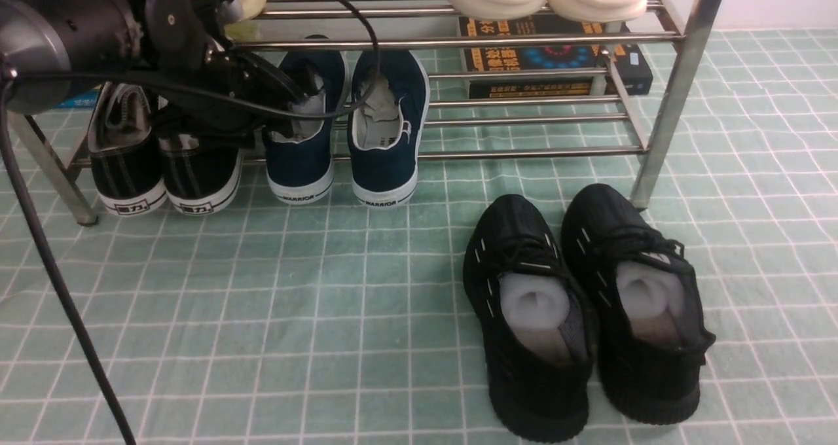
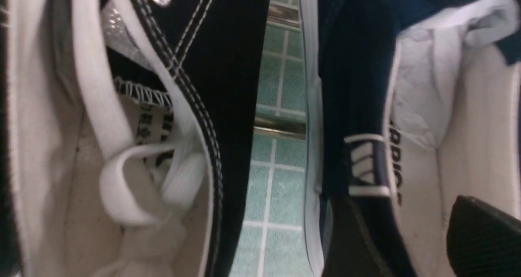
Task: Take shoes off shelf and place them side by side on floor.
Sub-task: 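Grasp a shoe standing on the lower shelf of the shoe rack with the left gripper, then set the held shoe down on the floor in front of the rack with the left gripper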
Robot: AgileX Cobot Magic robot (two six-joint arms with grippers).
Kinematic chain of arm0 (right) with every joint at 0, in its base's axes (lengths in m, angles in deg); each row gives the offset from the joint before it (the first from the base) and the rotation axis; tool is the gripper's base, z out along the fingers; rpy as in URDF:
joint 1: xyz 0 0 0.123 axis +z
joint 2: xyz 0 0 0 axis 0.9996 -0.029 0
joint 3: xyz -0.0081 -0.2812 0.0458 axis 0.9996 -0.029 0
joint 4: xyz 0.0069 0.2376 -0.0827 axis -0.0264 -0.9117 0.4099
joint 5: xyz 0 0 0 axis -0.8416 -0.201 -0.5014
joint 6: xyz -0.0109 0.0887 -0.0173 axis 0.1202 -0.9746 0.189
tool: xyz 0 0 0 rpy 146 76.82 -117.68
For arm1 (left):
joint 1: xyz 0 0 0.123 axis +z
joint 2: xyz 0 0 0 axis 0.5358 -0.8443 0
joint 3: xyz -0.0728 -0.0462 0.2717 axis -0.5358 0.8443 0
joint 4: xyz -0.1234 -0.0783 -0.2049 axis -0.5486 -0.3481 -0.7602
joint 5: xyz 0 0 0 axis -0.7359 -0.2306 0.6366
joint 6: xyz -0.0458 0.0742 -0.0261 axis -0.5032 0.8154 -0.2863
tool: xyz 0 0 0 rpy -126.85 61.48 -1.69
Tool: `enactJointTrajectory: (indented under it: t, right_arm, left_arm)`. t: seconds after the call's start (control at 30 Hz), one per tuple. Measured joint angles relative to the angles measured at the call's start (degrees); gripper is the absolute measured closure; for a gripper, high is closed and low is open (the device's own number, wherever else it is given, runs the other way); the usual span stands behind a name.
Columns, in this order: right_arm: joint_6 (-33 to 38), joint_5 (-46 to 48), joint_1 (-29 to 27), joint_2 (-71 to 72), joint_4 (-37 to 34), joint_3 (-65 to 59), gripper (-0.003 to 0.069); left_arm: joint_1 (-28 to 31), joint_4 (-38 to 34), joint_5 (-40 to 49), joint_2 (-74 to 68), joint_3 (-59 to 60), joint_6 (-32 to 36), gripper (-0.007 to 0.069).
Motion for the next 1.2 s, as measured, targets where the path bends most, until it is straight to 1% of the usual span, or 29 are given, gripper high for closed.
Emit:
enactJointTrajectory:
  t: [0.07,0.13,0.2,0.23,0.27,0.3,0.33,0.37,0.43,0.57,0.67,0.7,0.73,0.83,0.93,1.0,1.03,1.07,1.1,1.17,1.2]
  right_arm:
    - [0.0,-0.1,0.0,0.0,0.0,0.0,0.0623]
    - [0.0,-0.3,0.0,0.0,0.0,0.0,0.0621]
    - [0.1,-0.4,0.0,0.0,0.0,0.0,0.062]
    - [0.1,-0.4,0.0,0.0,0.0,0.0,0.062]
    - [0.1,-0.4,0.0,0.0,0.0,0.0,0.062]
    - [0.1,-0.4,0.0,0.0,0.0,0.0,0.062]
    - [0.1,-0.4,0.0,0.0,0.0,0.0,0.062]
    - [0.1,-0.4,0.0,0.0,0.0,0.0,0.062]
    - [0.1,-0.3,0.0,0.0,0.0,0.0,0.062]
    - [0.1,0.0,0.0,0.0,-0.2,0.0,0.0615]
    - [0.4,0.1,0.0,0.0,-0.7,0.0,0.061]
    - [0.4,0.1,0.0,0.0,-0.8,0.0,0.061]
    - [0.4,0.3,0.0,0.0,-1.0,0.0,0.0608]
    - [0.5,0.6,0.0,0.0,-1.3,0.0,0.0603]
    - [0.5,0.6,0.0,0.0,-1.3,0.0,0.0599]
    - [0.5,0.7,0.0,0.0,-1.3,0.0,0.0598]
    - [0.5,0.9,0.0,0.0,-1.5,-0.1,0.0596]
    - [0.5,0.9,0.0,0.0,-1.5,-0.1,0.0596]
    - [0.5,0.9,0.0,0.0,-1.5,-0.3,0.0593]
    - [0.5,0.9,0.0,0.0,-1.5,-0.5,0.0592]
    - [0.5,0.9,0.0,0.0,-1.5,-1.0,0.0589]
  left_arm:
    - [0.0,0.0,-0.8,-0.7,0.0,-0.1,0.0261]
    - [0.0,0.0,-1.3,-1.3,0.0,-0.1,0.0288]
    - [0.0,0.1,-1.3,-2.1,0.0,-0.1,0.0361]
    - [0.0,0.1,-1.3,-2.1,0.0,-0.1,0.038]
    - [0.0,0.3,-1.2,-2.3,0.0,-0.2,0.0465]
    - [0.0,0.3,-1.2,-2.3,0.0,-0.2,0.0477]
    - [0.0,0.3,-0.9,-2.3,0.0,-0.2,0.0552]
    - [0.0,0.3,-0.7,-2.1,0.0,-0.2,0.0569]
    - [0.0,0.2,0.8,-1.4,0.0,-0.3,0.0578]
    - [0.0,-0.2,7.5,1.6,0.0,-0.3,0.0578]
    - [0.0,0.3,16.0,7.3,0.1,-0.3,0.0578]
    - [0.0,0.3,17.0,8.0,0.1,-0.3,0.0578]
    - [0.0,1.2,20.6,11.0,0.1,-0.3,0.0578]
    - [0.0,1.2,26.1,16.4,0.6,-0.3,0.0578]
    - [0.0,-0.1,29.2,21.6,3.0,-0.3,0.0578]
    - [0.0,-0.5,29.7,23.3,4.8,-0.3,0.0578]
    - [0.0,-0.8,30.2,26.7,8.4,-0.6,0.0578]
    - [0.0,-0.8,30.2,27.1,8.8,-0.8,0.0578]
    - [0.0,-1.0,30.0,29.4,12.7,-1.8,0.0579]
    - [0.0,-1.1,29.9,30.9,15.2,-2.5,0.058]
    - [0.0,-1.2,29.0,33.1,18.7,-3.6,0.058]
